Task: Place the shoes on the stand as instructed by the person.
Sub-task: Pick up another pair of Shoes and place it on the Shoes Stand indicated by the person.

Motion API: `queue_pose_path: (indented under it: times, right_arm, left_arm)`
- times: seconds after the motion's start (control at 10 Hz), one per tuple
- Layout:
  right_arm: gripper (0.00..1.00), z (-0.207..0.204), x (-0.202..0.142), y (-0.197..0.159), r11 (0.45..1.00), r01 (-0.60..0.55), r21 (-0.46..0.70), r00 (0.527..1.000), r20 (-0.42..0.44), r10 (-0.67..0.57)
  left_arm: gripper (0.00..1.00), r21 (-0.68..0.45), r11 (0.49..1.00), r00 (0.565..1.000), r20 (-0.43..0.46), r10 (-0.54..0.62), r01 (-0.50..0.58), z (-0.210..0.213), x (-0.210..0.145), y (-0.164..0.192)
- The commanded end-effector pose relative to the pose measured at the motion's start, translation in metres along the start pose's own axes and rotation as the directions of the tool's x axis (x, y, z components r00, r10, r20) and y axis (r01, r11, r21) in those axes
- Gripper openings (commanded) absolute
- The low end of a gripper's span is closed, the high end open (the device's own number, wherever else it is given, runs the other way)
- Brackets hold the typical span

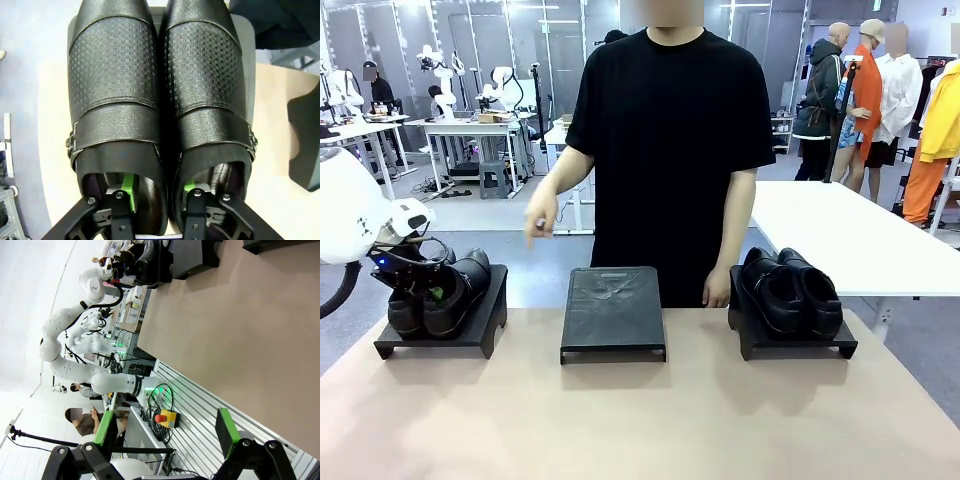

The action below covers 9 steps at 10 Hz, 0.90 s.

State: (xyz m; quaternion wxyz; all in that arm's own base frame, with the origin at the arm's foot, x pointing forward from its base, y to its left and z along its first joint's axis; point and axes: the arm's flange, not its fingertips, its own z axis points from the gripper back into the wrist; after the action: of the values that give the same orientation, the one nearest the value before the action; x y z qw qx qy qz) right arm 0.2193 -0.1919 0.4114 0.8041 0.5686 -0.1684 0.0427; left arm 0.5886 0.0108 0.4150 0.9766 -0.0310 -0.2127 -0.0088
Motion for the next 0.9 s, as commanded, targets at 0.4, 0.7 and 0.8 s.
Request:
queue_pose_path:
  times: [0.4, 0.7, 0.8]
  right_arm:
    - [1.0, 0.0, 0.001, 0.004, 1.0, -0.003, 0.008, 1.0, 0.01, 0.003]
    - [1.0, 0.0, 0.001, 0.004, 1.0, -0.003, 0.008, 1.0, 0.01, 0.003]
    - [1.0, 0.0, 0.001, 0.004, 1.0, -0.003, 0.008, 1.0, 0.01, 0.003]
  left_arm:
    - [1.0, -0.005, 1.0, 1.0, 0.013, 0.028, -0.028, 0.027, -0.012, -0.011]
    - [0.94, 0.037, 0.998, 0.998, 0.038, 0.041, -0.043, 0.031, -0.023, -0.013]
    - [0.94, -0.008, 1.0, 1.0, 0.024, 0.014, -0.014, 0.028, -0.009, -0.012]
